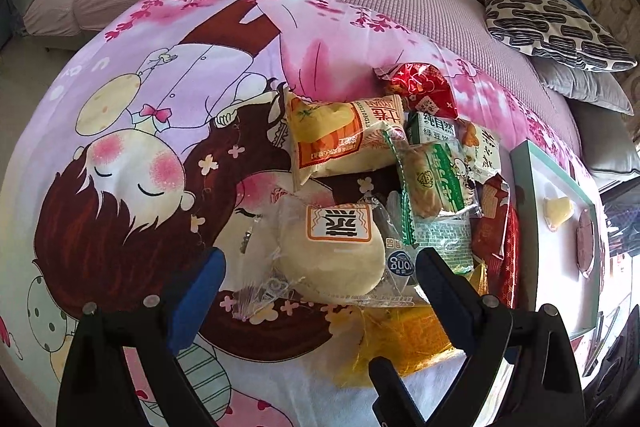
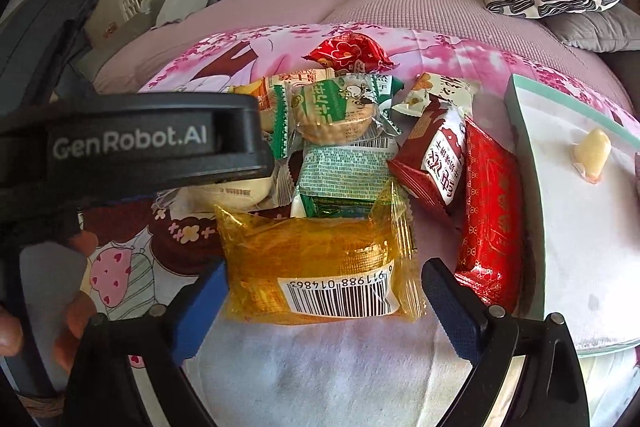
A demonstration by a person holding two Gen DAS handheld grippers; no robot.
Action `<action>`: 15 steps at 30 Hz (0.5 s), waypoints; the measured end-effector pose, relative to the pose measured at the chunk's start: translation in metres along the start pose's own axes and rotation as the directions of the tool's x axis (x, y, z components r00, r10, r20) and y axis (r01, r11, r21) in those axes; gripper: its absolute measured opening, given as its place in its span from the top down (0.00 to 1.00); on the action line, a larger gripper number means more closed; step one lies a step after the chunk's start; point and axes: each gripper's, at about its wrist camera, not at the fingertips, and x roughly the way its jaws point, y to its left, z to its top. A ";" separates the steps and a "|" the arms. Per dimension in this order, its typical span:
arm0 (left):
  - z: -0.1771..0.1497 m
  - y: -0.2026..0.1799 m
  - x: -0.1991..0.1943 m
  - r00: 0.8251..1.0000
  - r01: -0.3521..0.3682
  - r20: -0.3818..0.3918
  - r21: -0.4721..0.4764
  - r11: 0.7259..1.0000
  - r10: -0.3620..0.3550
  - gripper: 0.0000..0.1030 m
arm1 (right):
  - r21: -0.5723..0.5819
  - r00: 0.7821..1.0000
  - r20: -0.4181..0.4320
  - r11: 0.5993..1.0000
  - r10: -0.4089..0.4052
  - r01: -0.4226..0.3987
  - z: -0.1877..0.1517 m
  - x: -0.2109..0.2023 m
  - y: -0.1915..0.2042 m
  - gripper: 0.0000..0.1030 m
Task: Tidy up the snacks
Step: 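Grasp the wrapped round bun with left tool while right tool grasps yellow bread bag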
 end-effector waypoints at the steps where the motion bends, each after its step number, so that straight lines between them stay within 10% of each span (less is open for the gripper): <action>1: 0.000 0.003 0.002 1.000 0.000 -0.008 -0.014 1.000 0.000 0.07 | 0.001 1.000 0.000 1.000 0.002 -0.002 0.000 0.000 0.000 0.06; 15: 0.005 0.037 0.005 0.998 -0.069 -0.006 -0.103 0.992 0.069 0.07 | 0.006 1.000 -0.004 1.000 0.007 -0.007 -0.001 0.002 -0.001 0.06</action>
